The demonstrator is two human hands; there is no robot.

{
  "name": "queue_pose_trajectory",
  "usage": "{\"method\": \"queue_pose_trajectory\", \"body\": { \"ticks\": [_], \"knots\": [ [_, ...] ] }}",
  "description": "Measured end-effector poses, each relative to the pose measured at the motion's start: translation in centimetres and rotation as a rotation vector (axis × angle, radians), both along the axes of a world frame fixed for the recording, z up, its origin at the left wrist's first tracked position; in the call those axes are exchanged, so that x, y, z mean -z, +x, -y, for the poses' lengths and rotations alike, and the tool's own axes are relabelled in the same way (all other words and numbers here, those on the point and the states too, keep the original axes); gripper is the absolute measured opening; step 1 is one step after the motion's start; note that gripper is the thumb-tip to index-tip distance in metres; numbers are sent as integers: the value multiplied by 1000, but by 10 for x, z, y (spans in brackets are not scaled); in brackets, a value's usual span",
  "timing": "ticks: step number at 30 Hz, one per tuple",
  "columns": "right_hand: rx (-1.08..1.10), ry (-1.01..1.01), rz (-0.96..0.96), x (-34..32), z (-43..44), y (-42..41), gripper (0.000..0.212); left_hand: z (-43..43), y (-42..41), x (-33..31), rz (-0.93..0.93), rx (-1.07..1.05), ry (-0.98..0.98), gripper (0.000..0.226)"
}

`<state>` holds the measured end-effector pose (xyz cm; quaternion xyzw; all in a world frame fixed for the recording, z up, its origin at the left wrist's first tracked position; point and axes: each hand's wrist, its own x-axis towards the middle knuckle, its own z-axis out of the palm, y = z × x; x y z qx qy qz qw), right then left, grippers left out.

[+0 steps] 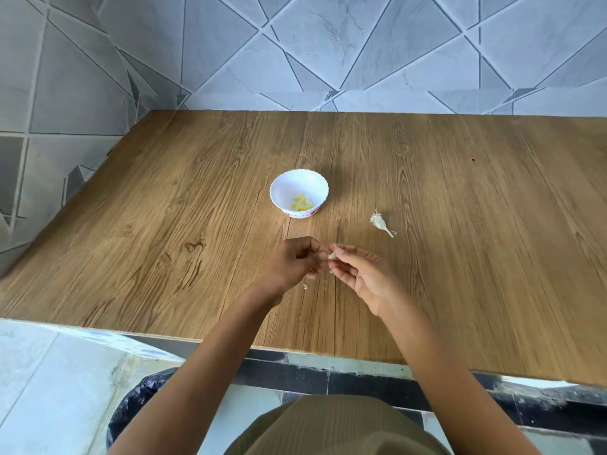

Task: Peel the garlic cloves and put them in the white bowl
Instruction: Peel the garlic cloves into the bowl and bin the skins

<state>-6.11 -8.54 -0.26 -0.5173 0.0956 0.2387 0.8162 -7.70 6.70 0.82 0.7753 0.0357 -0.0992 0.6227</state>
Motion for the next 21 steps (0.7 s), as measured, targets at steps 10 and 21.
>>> {"method": "queue_pose_trajectory", "body": {
  "ticks": [10, 21],
  "knots": [
    [6, 51, 50, 4, -1, -2, 24, 4, -4, 0, -49, -85, -74, 12],
    [17, 21, 131, 11, -3, -5, 32, 4, -1, -6, -319, -121, -342, 15]
  ]
}}
